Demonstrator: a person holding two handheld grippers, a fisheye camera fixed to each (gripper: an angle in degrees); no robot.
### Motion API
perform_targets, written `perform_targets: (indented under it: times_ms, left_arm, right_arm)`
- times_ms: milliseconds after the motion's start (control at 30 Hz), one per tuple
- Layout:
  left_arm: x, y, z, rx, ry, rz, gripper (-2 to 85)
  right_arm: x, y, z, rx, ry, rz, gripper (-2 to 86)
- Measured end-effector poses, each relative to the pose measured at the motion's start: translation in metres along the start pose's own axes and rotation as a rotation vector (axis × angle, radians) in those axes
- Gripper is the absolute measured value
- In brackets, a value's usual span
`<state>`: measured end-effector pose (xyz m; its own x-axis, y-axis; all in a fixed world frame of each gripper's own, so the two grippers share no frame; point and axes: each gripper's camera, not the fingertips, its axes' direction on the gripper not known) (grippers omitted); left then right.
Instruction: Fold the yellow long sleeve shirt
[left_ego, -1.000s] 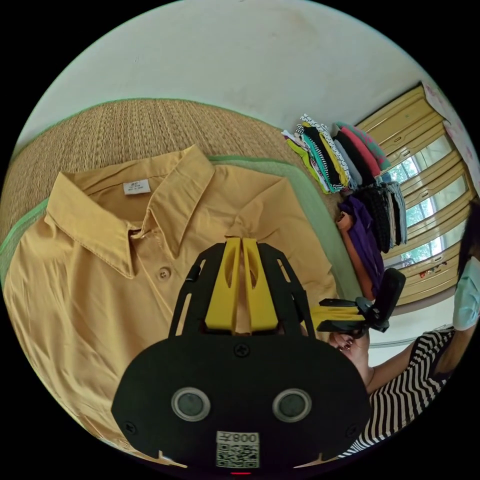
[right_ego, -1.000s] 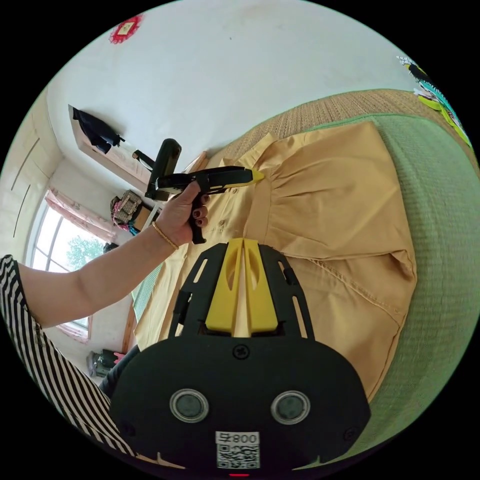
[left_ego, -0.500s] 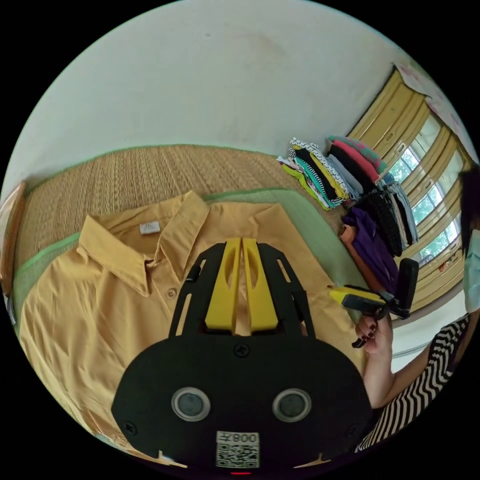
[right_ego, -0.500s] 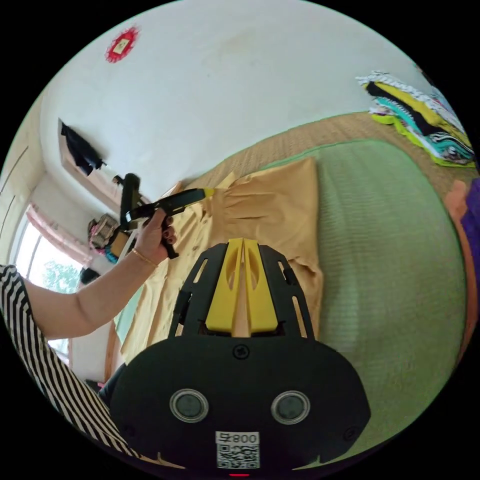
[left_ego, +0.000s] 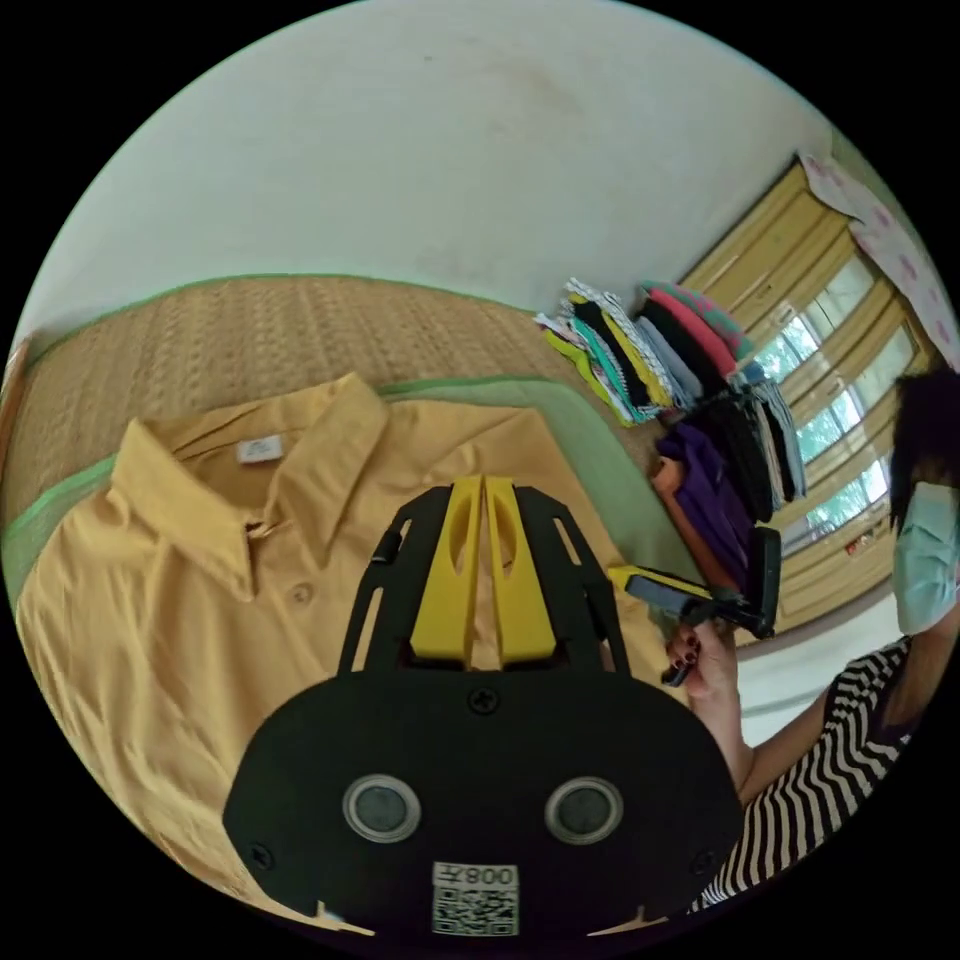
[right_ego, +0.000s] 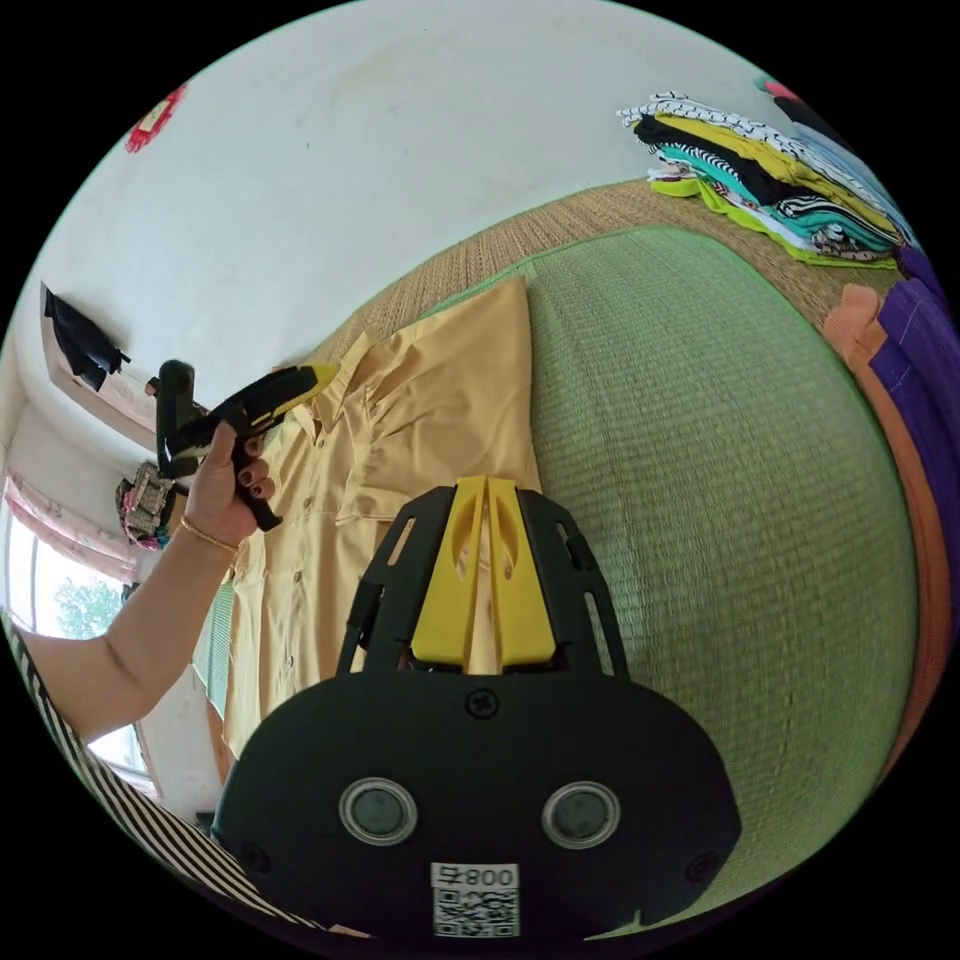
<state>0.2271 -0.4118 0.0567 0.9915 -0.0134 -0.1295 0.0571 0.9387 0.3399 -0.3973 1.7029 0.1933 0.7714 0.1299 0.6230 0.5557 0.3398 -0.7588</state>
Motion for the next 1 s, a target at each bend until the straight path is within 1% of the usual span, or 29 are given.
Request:
perform_targets:
  times_ms: [167,233,333,367,533,633,700,767,867,933,967,1000]
  left_arm:
    - [0.019,-0.039,0.06,-0.097,0.05,0.157,0.4]
    - [0.018,-0.053,0.085,-0.146,0.067,0.186,0.4]
    - [0.01,-0.066,0.123,-0.254,0.021,0.201,0.4]
    - [0.005,-0.066,0.138,-0.335,-0.04,0.2,0.4]
    - [-0.004,-0.048,0.117,-0.285,-0.032,0.29,0.4]
    - [-0.015,-0.019,0.099,-0.267,-0.04,0.328,0.3]
    - [-0.032,0.01,0.095,-0.307,-0.049,0.328,0.3]
    - [-0.047,0.033,0.092,-0.357,-0.054,0.309,0.3]
    - [-0.066,0.075,0.064,-0.288,-0.05,0.292,0.4]
    - [-0.079,0.099,0.063,-0.338,-0.038,0.291,0.3]
    - [-0.09,0.114,0.068,-0.396,-0.053,0.284,0.3]
    - [-0.1,0.124,0.061,-0.353,-0.027,0.255,0.3]
  right_arm:
    - [0.0,-0.009,-0.002,-0.013,0.014,0.0,0.1]
    - [0.001,-0.013,-0.003,-0.014,0.009,0.003,0.1]
    - [0.003,-0.018,-0.006,-0.015,0.004,0.007,0.1]
    - [0.003,-0.021,-0.008,-0.016,0.002,0.007,0.1]
    - [0.005,-0.029,-0.015,-0.01,-0.022,0.018,0.1]
    - [-0.003,-0.035,-0.023,0.011,-0.006,0.004,0.1]
    - [-0.009,-0.041,-0.019,-0.022,0.035,-0.013,0.1]
    - [-0.007,-0.046,-0.021,-0.025,0.018,-0.006,0.1]
    - [-0.005,-0.052,-0.028,-0.014,0.003,0.01,0.1]
    - [-0.008,-0.056,-0.03,-0.013,0.013,0.006,0.1]
    - [-0.012,-0.059,-0.03,-0.02,0.021,-0.005,0.1]
    - [-0.016,-0.062,-0.032,-0.021,0.035,-0.013,0.1]
